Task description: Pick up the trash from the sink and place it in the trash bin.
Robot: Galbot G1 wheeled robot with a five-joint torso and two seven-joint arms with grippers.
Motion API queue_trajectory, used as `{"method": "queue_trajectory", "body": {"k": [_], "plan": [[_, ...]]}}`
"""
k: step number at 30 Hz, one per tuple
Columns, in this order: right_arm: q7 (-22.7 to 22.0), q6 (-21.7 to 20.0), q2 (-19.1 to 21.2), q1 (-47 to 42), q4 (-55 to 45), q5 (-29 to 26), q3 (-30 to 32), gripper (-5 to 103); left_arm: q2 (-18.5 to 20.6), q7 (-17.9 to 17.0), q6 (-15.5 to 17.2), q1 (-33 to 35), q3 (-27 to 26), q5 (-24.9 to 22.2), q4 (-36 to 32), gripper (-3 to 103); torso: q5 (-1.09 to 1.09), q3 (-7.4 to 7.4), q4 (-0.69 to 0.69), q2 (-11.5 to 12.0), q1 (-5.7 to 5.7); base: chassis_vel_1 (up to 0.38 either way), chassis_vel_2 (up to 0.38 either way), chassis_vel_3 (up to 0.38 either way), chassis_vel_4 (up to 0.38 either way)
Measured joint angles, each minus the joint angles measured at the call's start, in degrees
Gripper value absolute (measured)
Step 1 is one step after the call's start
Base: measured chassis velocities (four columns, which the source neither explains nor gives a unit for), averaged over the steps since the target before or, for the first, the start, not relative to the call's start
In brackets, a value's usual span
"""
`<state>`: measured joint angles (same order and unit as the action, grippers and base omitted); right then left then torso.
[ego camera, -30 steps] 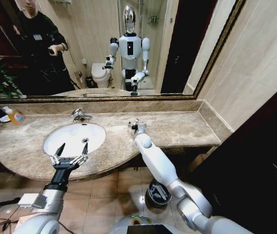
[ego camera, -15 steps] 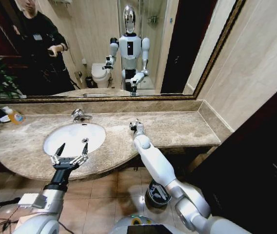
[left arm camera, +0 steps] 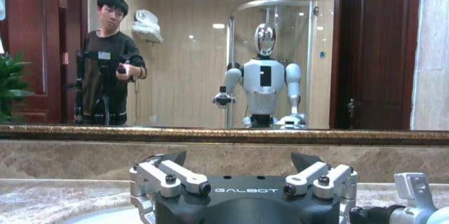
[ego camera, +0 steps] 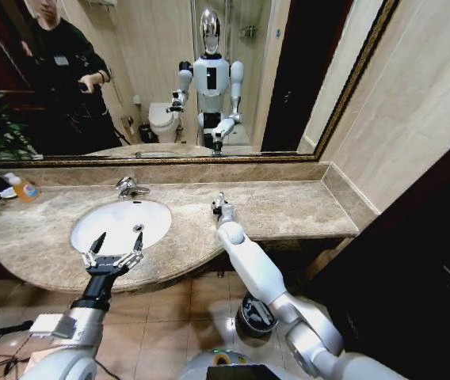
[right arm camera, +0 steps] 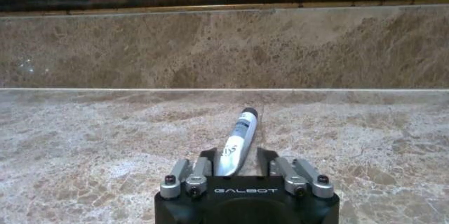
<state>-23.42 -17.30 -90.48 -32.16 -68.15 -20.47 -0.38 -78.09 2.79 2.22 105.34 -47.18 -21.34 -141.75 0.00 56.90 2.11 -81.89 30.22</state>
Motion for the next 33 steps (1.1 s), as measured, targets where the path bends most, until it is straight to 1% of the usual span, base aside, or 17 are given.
{"method": "queue_trajectory", "body": {"k": [3,4,5,6,7,9,10,14,20,23,24,27,28,31,32,33], "plan": [[0.13,0.50,-0.05,-0.27,0.21,0.63,0.06,27,0.00,0.00,0.00,0.00,0.00,0.00,0.00,100,0.00,0.00,0.00,0.00,0.00,0.000,0.000,0.000,0.000],[0.13,0.50,-0.05,-0.27,0.21,0.63,0.06,27,0.00,0.00,0.00,0.00,0.00,0.00,0.00,100,0.00,0.00,0.00,0.00,0.00,0.000,0.000,0.000,0.000],[0.14,0.56,-0.05,-0.32,0.20,0.67,0.06,21,0.00,0.00,0.00,0.00,0.00,0.00,0.00,100,0.00,0.00,0.00,0.00,0.00,0.000,0.000,0.000,0.000],[0.15,0.59,-0.06,-0.35,0.19,0.68,0.05,21,0.00,0.00,0.00,0.00,0.00,0.00,0.00,100,0.00,0.00,0.00,0.00,0.00,0.000,0.000,0.000,0.000],[0.14,0.62,-0.05,-0.44,-0.01,0.70,0.03,16,0.00,0.00,0.00,0.00,0.00,0.00,0.00,100,0.00,0.00,0.00,0.00,0.00,0.000,0.000,0.000,0.000],[0.14,0.62,-0.01,-0.52,-0.28,0.70,0.00,16,0.00,0.00,0.00,0.00,0.00,0.00,0.00,100,0.00,0.00,0.00,0.00,0.00,0.000,0.000,0.000,0.000],[0.11,0.62,0.06,-0.59,-0.55,0.70,-0.04,9,0.00,0.00,0.00,0.00,0.00,0.00,0.00,100,0.00,0.00,0.00,0.00,0.00,0.000,0.000,0.000,0.000],[0.11,0.65,0.89,-1.00,-3.08,0.86,-0.55,2,0.00,0.00,0.00,0.00,0.00,0.00,0.00,100,0.00,0.00,0.00,0.00,0.00,0.000,0.000,0.000,0.000],[0.21,0.65,2.83,-1.97,-7.14,1.35,-1.13,2,0.00,0.00,0.00,0.00,0.00,0.00,0.00,100,0.01,0.00,0.01,0.00,0.00,0.000,0.000,0.000,0.000],[0.08,0.35,5.25,-3.23,-11.55,0.80,-1.60,2,0.00,0.00,0.00,0.00,0.00,0.00,0.00,100,0.01,0.00,0.01,0.00,0.00,0.000,0.000,0.000,0.000],[0.08,0.35,5.25,-3.23,-11.55,0.80,-1.60,2,0.00,0.00,0.00,0.00,0.00,0.00,0.00,100,0.01,0.00,0.01,0.00,0.00,0.000,0.000,0.000,0.000],[0.14,0.54,8.43,-5.53,-16.90,0.45,-1.81,2,0.00,0.00,0.00,0.00,0.00,0.00,0.00,100,0.01,0.00,0.00,0.00,0.00,0.000,0.000,0.000,0.000],[0.14,0.54,8.43,-5.53,-16.90,0.45,-1.81,2,0.00,0.00,0.00,0.00,0.00,0.00,0.00,100,0.01,0.00,0.00,0.00,0.00,0.000,0.000,0.000,0.000],[0.32,0.85,11.67,-8.43,-21.97,0.15,-1.75,2,0.00,0.00,0.00,0.00,0.00,0.00,0.00,100,0.01,0.00,0.00,0.00,0.00,0.000,0.000,0.000,0.000],[0.32,0.85,11.67,-8.43,-21.97,0.15,-1.75,2,0.00,0.00,0.00,0.00,0.00,0.00,0.00,100,0.01,0.00,0.00,0.00,0.00,0.000,0.000,0.000,0.000],[0.51,1.02,13.31,-10.07,-24.25,-0.19,-1.46,1,0.00,0.00,0.00,0.00,0.00,0.00,0.00,100,0.02,0.00,0.01,0.00,0.00,0.000,0.000,0.000,0.000]]}}
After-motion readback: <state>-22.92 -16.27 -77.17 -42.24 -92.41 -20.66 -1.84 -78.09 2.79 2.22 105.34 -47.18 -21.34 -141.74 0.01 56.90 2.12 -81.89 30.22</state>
